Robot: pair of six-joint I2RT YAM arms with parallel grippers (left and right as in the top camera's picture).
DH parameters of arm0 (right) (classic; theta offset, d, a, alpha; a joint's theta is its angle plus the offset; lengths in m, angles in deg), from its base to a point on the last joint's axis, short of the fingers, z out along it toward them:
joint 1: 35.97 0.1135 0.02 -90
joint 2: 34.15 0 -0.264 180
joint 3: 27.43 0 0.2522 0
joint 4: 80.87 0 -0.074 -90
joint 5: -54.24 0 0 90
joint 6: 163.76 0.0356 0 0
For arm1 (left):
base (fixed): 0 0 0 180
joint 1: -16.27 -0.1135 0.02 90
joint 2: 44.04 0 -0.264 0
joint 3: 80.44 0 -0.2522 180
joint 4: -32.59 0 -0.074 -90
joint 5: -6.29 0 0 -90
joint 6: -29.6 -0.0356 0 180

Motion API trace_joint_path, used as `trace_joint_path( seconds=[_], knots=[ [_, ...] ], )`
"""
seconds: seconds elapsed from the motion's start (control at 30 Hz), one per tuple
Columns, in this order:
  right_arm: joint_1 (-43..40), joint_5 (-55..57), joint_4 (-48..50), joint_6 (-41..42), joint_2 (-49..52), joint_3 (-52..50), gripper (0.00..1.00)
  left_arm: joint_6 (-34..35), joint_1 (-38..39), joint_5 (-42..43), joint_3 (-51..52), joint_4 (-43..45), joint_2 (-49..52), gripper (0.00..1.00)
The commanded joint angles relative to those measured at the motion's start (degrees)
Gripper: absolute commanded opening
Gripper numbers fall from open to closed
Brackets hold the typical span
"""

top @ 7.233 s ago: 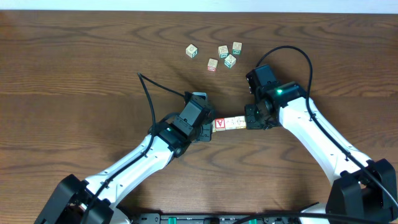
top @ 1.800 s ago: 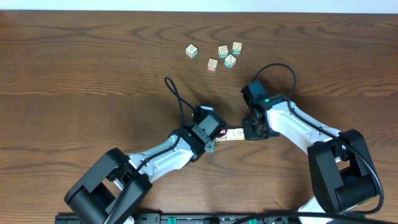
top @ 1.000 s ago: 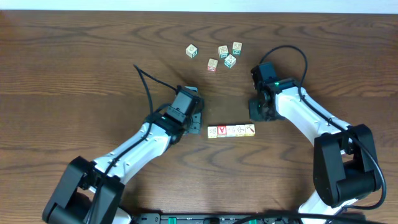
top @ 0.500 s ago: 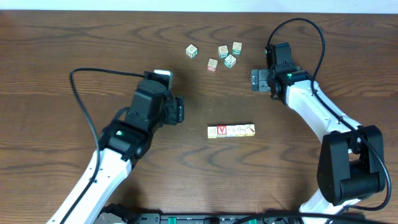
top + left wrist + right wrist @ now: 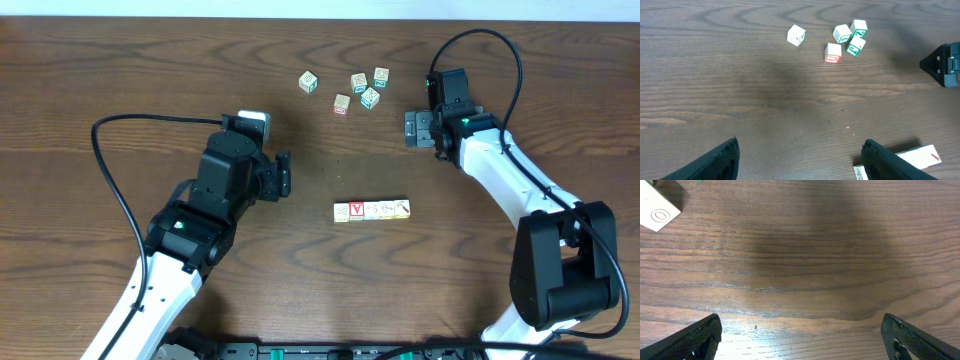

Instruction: Lift 5 blocks

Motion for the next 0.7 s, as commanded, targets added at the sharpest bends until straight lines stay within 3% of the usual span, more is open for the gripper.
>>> trace_joint_path(
  seconds=[0.0, 0.3, 0.67],
  knots=[
    [-0.39, 0.98, 0.00, -0.59, -0.26, 0.72, 0.99, -0.79, -0.35, -0.76, -1.20, 0.04, -0.35, 0.79],
    [-0.39, 0.98, 0.02, -0.59, -0.26, 0.72, 0.99, -3.15, -1.29, -11.32, -1.20, 10.93, -0.02, 0.79],
    [-0.02, 0.98, 0.02, -0.59, -0.26, 0.72, 0.99, -5.95, -9.31, -10.56, -1.09, 20.00, -0.83, 0.79]
  ],
)
